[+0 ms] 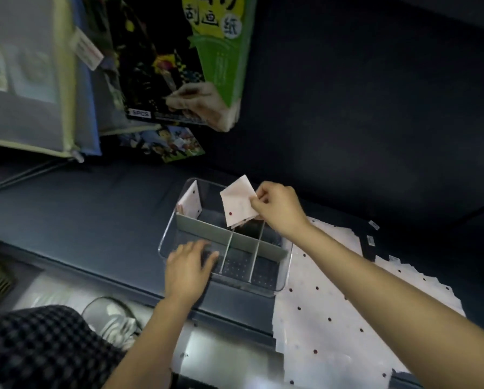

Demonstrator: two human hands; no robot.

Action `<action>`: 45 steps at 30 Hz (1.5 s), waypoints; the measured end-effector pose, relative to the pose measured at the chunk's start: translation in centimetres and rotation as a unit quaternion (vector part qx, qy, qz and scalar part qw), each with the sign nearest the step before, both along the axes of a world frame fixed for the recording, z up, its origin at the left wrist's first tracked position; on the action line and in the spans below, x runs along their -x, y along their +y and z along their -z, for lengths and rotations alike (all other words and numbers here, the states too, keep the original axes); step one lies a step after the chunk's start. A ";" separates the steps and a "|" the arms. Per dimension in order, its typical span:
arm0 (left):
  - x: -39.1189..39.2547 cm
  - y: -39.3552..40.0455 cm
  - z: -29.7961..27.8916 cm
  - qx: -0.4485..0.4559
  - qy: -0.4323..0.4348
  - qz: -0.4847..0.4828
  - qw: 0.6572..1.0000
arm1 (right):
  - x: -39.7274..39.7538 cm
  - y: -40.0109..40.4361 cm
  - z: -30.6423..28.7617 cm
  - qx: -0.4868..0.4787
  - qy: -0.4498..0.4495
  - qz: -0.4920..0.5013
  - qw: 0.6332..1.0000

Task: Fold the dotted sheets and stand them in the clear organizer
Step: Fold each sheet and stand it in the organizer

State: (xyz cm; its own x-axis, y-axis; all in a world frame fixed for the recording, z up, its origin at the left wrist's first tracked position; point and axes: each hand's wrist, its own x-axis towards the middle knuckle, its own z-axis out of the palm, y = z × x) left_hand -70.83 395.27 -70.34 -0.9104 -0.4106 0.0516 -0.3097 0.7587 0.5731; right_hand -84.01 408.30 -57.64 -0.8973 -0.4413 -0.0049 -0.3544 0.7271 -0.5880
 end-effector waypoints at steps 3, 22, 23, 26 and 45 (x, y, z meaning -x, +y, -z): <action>-0.4 0.6 1.1 0.045 -0.007 0.043 0.998 | 0.5 -4.1 1.6 -0.064 0.015 -0.009 0.998; -0.1 0.5 2.3 0.062 0.034 0.032 0.997 | 2.4 -14.0 8.4 0.019 -0.283 0.024 0.959; -0.1 0.5 2.3 0.065 0.030 0.032 0.997 | 2.4 -14.0 8.4 0.018 -0.291 0.022 0.956; 0.0 0.4 2.1 0.082 -0.006 0.031 0.996 | 2.3 -13.0 7.9 -0.001 -0.283 0.020 0.959; -2.2 15.0 -0.1 -0.041 -0.033 0.381 0.923 | -8.6 25.4 8.7 -0.069 -0.179 -0.006 0.981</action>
State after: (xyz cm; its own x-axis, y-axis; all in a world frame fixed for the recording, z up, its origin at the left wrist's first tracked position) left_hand -68.62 410.31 -70.21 -0.9364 0.3505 -0.0171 0.2601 0.7259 0.6367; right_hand -75.45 433.68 -66.35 -0.8221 -0.4247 -0.3793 -0.1518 0.8055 -0.5729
